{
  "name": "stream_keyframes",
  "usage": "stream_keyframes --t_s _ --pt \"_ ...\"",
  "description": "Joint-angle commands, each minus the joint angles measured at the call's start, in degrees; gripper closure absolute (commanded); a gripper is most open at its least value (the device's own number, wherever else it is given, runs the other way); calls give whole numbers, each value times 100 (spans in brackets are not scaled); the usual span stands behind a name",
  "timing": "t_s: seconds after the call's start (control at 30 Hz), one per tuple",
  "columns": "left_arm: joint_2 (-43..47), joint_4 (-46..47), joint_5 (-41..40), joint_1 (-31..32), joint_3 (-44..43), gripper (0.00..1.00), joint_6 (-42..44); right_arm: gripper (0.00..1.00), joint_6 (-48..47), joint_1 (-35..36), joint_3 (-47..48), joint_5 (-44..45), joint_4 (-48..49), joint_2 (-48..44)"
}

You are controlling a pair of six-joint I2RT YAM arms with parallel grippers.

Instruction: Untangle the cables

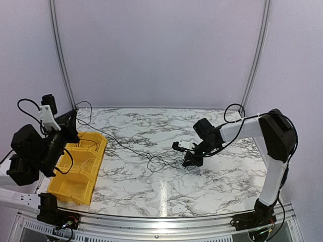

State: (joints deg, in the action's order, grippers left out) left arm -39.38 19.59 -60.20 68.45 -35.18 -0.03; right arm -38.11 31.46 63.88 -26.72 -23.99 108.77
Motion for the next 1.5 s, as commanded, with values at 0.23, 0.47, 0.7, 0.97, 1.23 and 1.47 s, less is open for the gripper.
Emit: stream_keyframes --t_s 0.23,0.47,0.7,0.97,1.23,1.47 --pt "472 -2229 -810 -15 -1428 100 513 97 -40 -183 -217 696 -185 220" --pt "455 -2252 -1170 -15 -2689 100 1839 100 -61 -332 -283 812 -143 220" --pt "-86 -2241 -980 -15 -3826 100 2693 100 -41 -480 -262 1238 -94 308" --pt "-473 -2225 -1242 -15 -3902 100 3039 82 49 -614 -198 1082 -219 -204" --pt "-95 -2719 -1349 -15 -3417 100 1905 33 -161 -615 69 589 -835 -1627" --pt "-251 -3587 -1357 -15 -3434 100 1362 25 -116 -632 324 572 -1299 -2271"
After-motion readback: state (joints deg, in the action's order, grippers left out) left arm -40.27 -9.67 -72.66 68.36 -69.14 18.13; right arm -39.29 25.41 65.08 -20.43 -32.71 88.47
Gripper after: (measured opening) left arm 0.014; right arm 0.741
